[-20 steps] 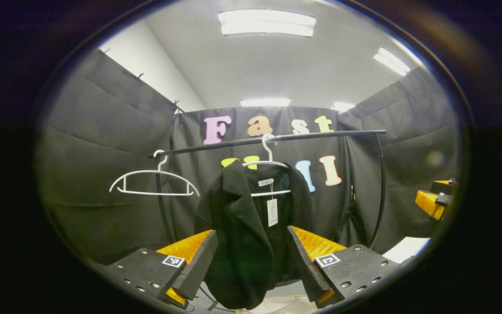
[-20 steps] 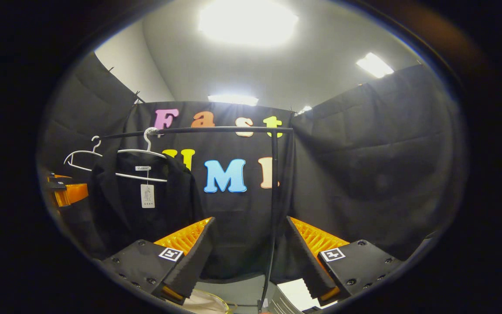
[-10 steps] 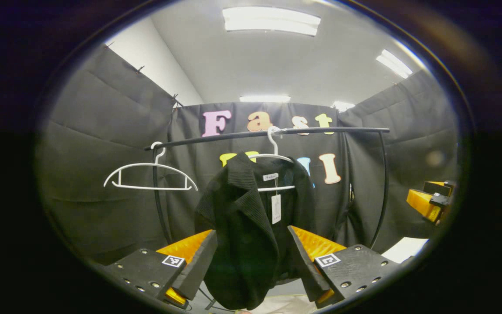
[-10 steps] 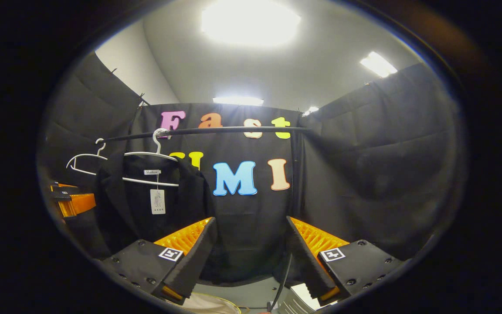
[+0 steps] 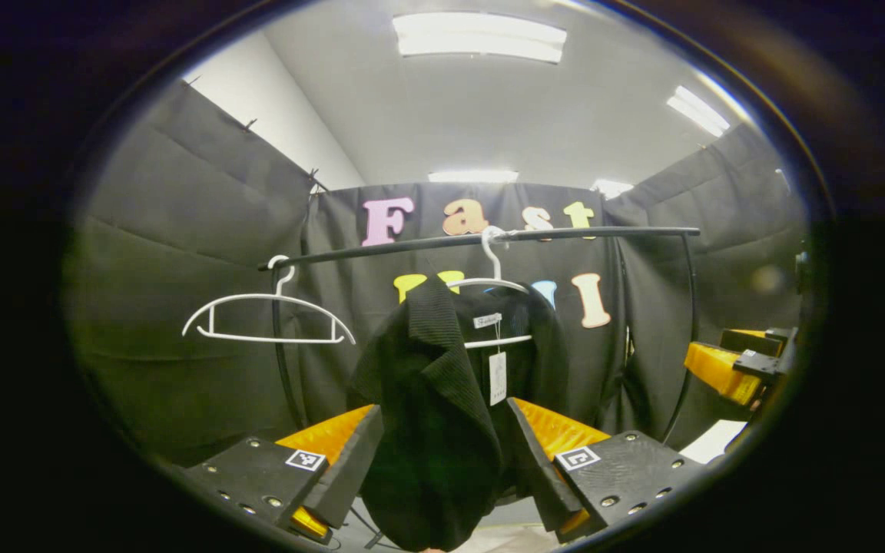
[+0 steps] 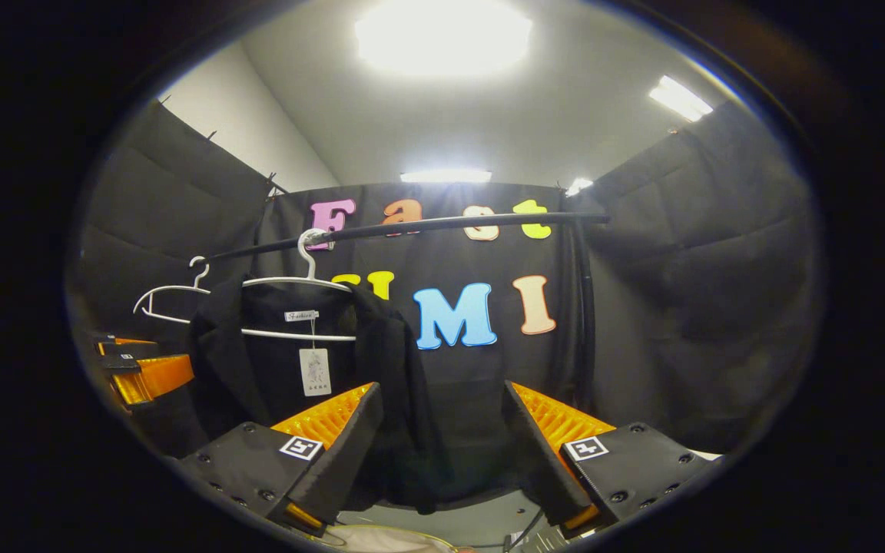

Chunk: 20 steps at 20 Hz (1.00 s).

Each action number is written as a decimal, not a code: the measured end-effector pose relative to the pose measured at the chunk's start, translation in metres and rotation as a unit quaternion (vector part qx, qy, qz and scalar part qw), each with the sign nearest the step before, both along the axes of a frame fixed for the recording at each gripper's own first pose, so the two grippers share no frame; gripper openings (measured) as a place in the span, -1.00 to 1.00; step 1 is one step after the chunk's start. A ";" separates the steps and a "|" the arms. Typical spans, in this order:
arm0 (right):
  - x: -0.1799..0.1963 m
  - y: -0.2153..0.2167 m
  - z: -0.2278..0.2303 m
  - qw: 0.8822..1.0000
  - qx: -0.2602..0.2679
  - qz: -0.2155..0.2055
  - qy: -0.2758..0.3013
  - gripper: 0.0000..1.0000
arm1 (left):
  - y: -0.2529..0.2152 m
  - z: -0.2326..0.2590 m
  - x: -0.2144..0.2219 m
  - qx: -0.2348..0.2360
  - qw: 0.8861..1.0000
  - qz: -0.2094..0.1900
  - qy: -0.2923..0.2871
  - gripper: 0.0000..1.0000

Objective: Grasp the clothes on the hanger with both hands and then place them into the laundry hamper below.

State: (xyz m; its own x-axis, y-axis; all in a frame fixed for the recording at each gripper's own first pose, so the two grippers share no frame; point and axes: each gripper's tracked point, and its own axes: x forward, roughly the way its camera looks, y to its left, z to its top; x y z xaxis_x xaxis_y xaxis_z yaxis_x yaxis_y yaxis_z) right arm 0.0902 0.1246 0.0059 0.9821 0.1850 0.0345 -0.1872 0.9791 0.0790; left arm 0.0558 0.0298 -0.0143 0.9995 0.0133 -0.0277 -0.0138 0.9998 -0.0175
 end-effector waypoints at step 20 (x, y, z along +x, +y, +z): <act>0.141 0.081 -0.024 0.988 0.024 0.151 0.027 0.96 | -0.024 -0.030 0.102 0.017 0.995 0.090 0.033 0.82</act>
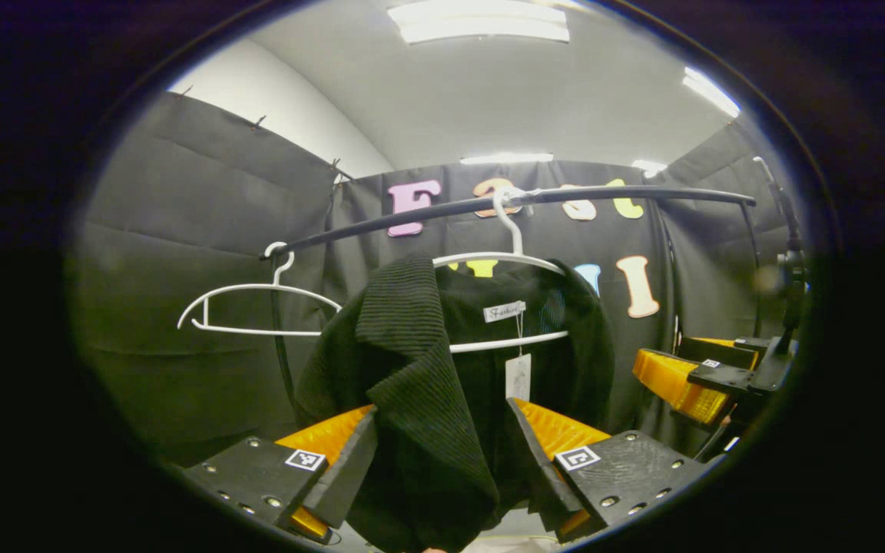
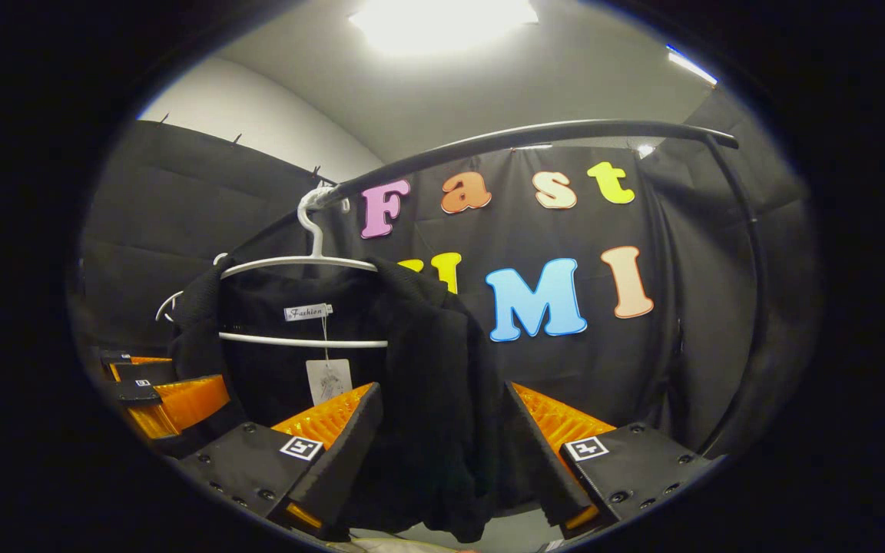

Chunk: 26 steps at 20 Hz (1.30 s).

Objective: Grasp the clothes on the hanger with both hands and then place them into the laundry hamper below.

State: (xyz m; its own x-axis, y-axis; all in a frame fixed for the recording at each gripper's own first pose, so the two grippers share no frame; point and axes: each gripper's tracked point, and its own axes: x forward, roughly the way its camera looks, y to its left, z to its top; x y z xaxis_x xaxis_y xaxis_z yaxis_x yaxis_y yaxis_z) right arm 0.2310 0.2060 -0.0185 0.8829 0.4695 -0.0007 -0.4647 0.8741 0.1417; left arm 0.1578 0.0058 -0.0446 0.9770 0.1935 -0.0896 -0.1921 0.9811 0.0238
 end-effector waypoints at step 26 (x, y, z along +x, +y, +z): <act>0.082 0.078 -0.034 0.996 0.013 0.074 0.042 0.83 | 0.024 -0.049 0.053 0.024 0.992 0.118 0.043 0.41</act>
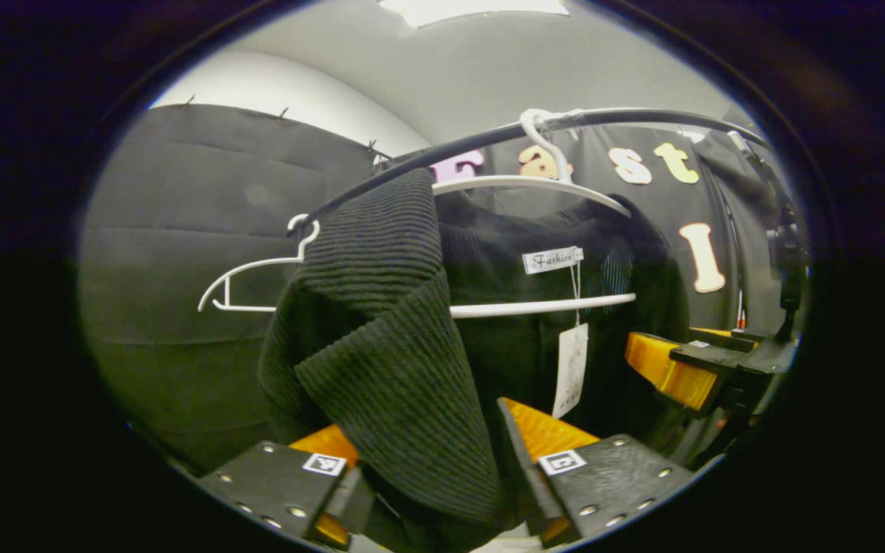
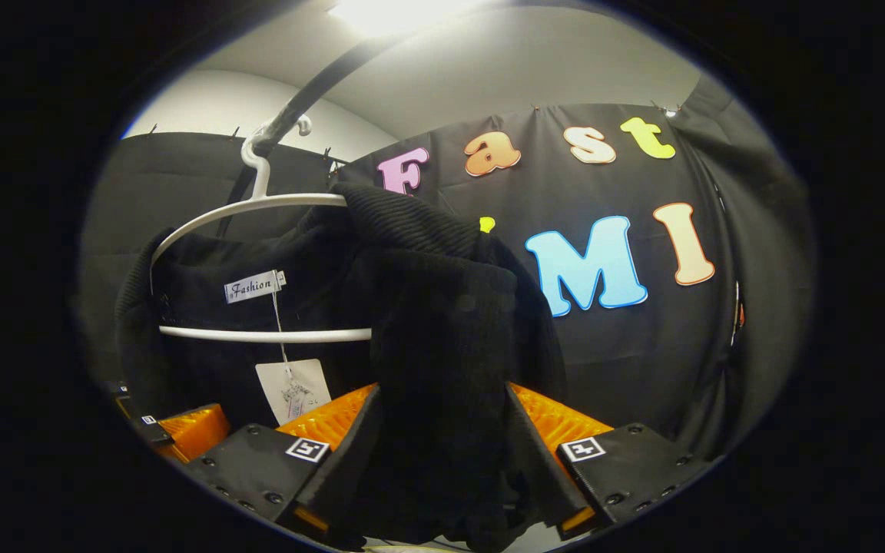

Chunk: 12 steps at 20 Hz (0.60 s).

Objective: Grasp the clothes on the hanger with both hands and then place them into the laundry hamper below.

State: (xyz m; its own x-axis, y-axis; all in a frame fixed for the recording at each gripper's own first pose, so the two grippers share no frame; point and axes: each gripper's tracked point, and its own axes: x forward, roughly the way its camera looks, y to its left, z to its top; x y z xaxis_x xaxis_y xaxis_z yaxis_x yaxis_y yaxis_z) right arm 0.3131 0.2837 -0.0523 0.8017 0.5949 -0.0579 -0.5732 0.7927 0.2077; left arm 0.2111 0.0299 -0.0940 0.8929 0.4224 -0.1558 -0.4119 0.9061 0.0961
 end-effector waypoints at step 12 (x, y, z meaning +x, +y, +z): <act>0.008 -0.018 0.008 0.999 -0.024 -0.026 -0.033 -0.95 | 0.008 0.015 -0.015 0.009 1.000 -0.015 -0.015 -0.95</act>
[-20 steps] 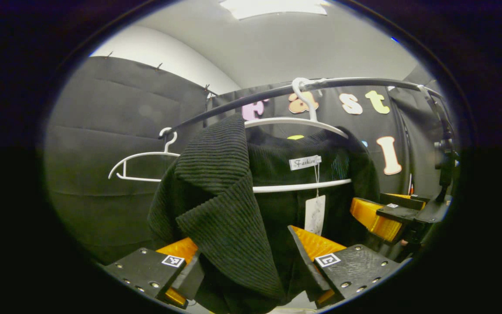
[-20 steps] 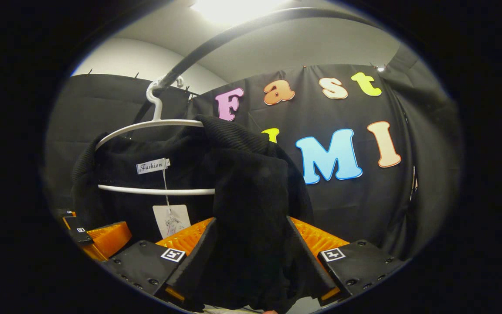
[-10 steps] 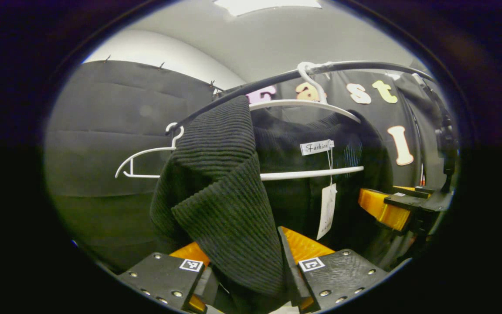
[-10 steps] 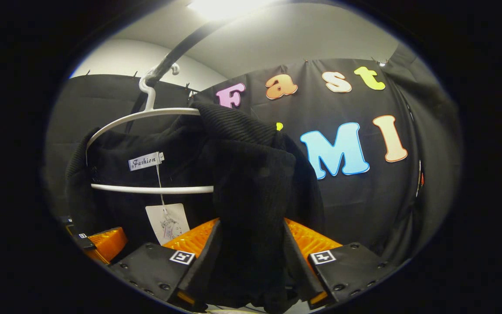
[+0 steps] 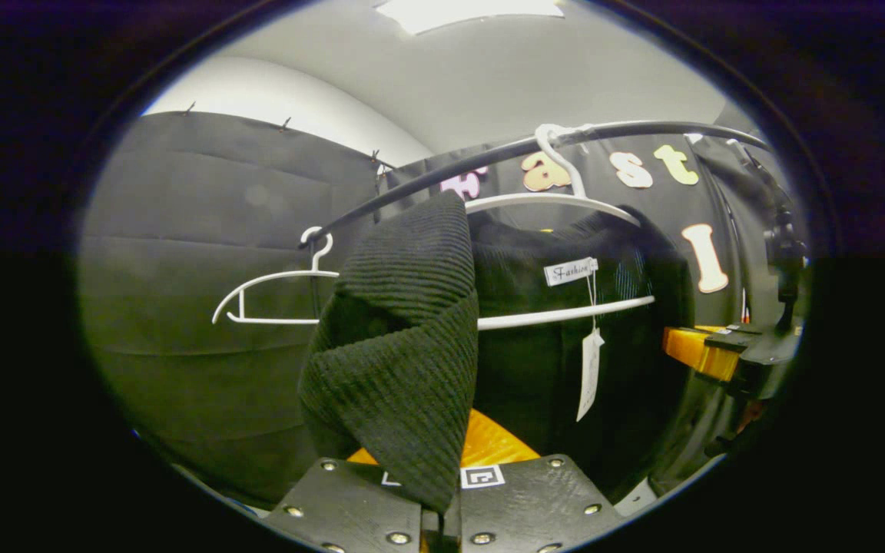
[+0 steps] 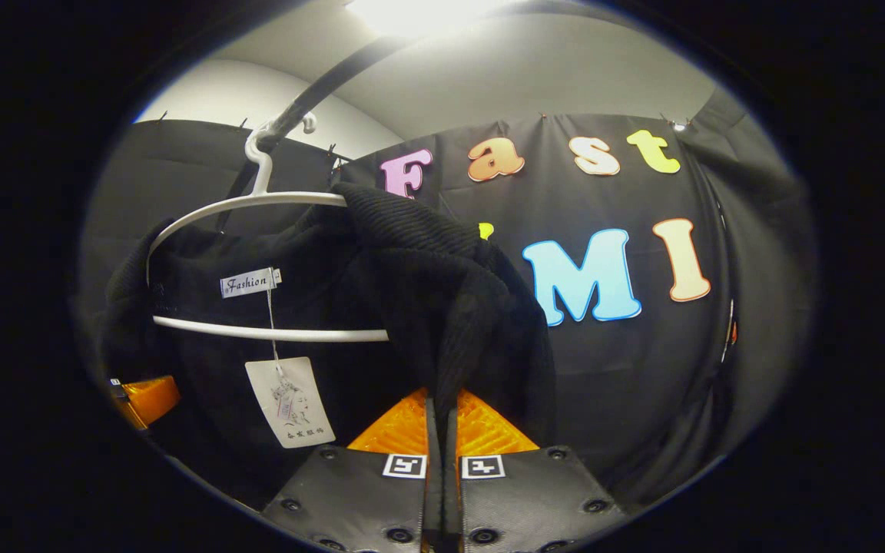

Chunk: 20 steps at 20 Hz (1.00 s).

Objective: Grasp the clothes on the hanger with both hands and then place them into the laundry hamper below.

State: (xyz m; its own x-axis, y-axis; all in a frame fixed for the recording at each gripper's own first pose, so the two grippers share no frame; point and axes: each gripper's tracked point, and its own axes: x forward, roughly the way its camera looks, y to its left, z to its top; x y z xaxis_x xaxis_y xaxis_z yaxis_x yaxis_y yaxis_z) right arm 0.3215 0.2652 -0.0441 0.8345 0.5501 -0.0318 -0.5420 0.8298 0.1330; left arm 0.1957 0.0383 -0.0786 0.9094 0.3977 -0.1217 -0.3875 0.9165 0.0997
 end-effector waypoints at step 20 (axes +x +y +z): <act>0.020 -0.089 0.086 0.981 -0.004 -0.127 -0.148 -0.95 | 0.038 0.150 -0.052 0.116 0.987 0.016 -0.111 -0.96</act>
